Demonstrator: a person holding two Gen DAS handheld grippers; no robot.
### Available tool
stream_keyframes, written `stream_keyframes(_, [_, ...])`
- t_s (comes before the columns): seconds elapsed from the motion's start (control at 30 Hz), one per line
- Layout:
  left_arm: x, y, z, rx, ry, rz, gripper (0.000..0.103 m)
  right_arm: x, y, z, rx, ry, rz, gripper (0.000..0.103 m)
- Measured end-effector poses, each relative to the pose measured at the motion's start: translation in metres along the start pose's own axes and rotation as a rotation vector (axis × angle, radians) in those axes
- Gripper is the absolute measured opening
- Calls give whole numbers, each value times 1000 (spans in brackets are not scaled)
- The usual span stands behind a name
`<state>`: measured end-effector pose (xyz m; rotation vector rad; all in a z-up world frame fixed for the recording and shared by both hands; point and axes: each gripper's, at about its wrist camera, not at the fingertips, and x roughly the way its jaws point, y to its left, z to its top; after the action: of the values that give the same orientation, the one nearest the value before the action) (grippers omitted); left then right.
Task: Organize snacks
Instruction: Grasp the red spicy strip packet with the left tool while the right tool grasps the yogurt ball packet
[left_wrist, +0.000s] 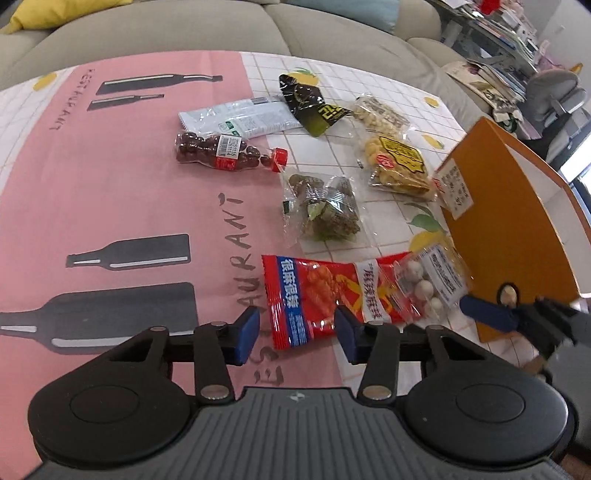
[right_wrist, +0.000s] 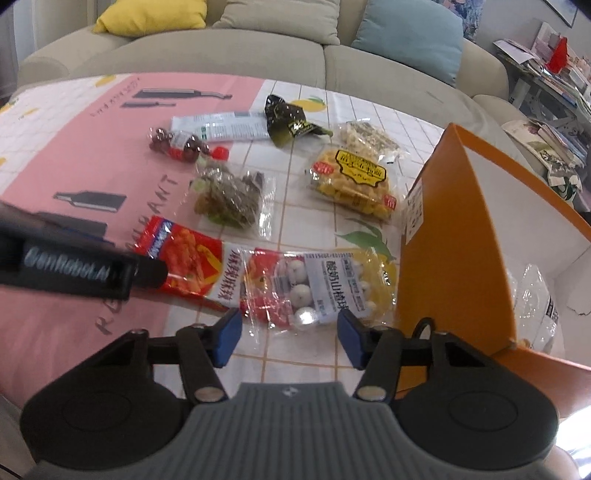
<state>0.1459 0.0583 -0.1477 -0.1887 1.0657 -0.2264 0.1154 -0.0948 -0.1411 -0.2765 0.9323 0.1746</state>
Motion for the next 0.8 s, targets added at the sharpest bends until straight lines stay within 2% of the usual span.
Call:
stream_keyframes(0.13, [8, 0, 2, -18, -1, 1, 34, 7, 1, -2, -5, 9, 9, 45])
stream_keyframes(0.2, [8, -1, 3, -21, -7, 9, 29, 6, 4, -4, -29, -12, 9, 34])
stream_keyframes(0.23, [8, -1, 3, -27, -8, 14, 25, 4, 6, -4, -46, -27, 17, 23])
stream_keyframes(0.27, [8, -1, 3, -31, -7, 22, 19, 3, 8, -4, -59, -39, 26, 19])
stream_keyframes(0.3, [6, -1, 3, -31, -9, 29, 16, 1, 11, -5, -69, -51, 29, 6])
stream_keyframes(0.33, [5, -3, 3, -26, -12, 36, 7, -1, 13, -5, -81, -60, 38, 0])
stream_keyframes(0.37, [4, -4, 2, -16, -14, 52, 1, -1, 15, -5, -85, -57, 54, 0])
stream_keyframes(0.4, [2, -6, 1, 4, -10, 91, 0, 0, 16, -5, -82, -49, 70, 0])
stream_keyframes(0.47, [-1, -5, -2, 16, -4, 127, 0, 1, 16, -6, -71, -39, 72, 0])
stream_keyframes(0.57, [-9, 4, -9, -25, 8, 132, 0, -4, 15, -6, -59, -41, 73, 0])
stream_keyframes(0.7, [-22, 14, -18, -57, 32, 189, 0, -9, 17, -8, -60, -29, 85, 0])
stream_keyframes(0.8, [-31, 17, -25, -77, 74, 221, 0, -17, 22, -12, -63, -16, 128, 0])
